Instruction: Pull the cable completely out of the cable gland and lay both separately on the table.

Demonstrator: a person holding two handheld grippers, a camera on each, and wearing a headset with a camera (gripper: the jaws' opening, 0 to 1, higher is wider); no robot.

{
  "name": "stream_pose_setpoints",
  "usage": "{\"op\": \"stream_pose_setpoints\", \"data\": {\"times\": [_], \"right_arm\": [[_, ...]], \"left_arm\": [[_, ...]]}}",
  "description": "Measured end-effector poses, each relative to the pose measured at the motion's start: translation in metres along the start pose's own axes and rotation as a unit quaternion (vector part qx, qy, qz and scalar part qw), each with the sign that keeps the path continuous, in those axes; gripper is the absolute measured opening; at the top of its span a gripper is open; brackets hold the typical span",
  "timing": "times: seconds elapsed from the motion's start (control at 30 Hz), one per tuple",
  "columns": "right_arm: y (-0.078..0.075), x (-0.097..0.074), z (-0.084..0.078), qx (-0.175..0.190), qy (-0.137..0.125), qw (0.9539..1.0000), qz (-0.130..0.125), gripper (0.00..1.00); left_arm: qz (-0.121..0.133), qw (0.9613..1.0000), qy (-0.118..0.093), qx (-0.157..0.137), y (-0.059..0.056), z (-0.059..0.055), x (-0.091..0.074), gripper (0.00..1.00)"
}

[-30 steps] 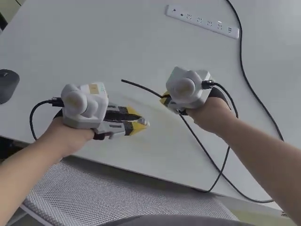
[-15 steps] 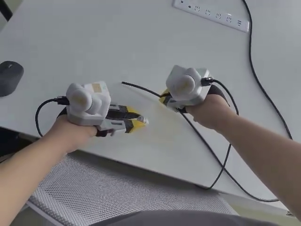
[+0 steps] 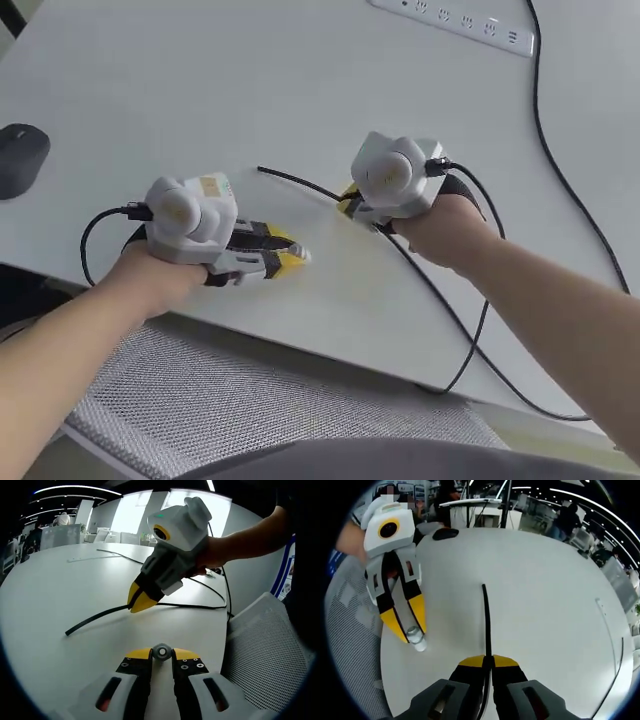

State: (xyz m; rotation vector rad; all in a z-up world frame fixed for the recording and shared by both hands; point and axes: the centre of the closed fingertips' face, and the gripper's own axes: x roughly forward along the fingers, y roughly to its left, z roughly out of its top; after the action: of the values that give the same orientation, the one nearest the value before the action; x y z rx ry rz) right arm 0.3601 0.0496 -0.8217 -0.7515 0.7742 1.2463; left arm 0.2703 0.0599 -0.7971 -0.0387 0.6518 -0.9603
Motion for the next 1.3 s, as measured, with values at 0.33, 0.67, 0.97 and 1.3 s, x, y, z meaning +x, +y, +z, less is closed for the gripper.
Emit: {"op": "stream_pose_setpoints", "data": {"times": [0.33,0.67,0.97,1.3], "right_arm": [[0.001,0.004,-0.003,0.002,0.002,1.0,0.003,0.0],[0.001,0.004,-0.004,0.008,0.003,1.0,0.001,0.0],[0.0,0.003,-0.004,-0.003,0.007,0.9999,-0.006,0.03],[-0.001,0.003,-0.004,-0.008,0.006,0.9999,-0.008,0.04]], "left_arm": [[0.003,0.9998,0.018,0.008,0.002,-0.008,0.0,0.16],[0.01,0.9995,0.027,0.013,0.004,-0.012,0.0,0.16],[0.016,0.9982,0.045,0.036,0.003,-0.015,0.001,0.16],[0.026,0.9974,0.047,0.047,0.007,-0.016,0.001,0.16]]}}
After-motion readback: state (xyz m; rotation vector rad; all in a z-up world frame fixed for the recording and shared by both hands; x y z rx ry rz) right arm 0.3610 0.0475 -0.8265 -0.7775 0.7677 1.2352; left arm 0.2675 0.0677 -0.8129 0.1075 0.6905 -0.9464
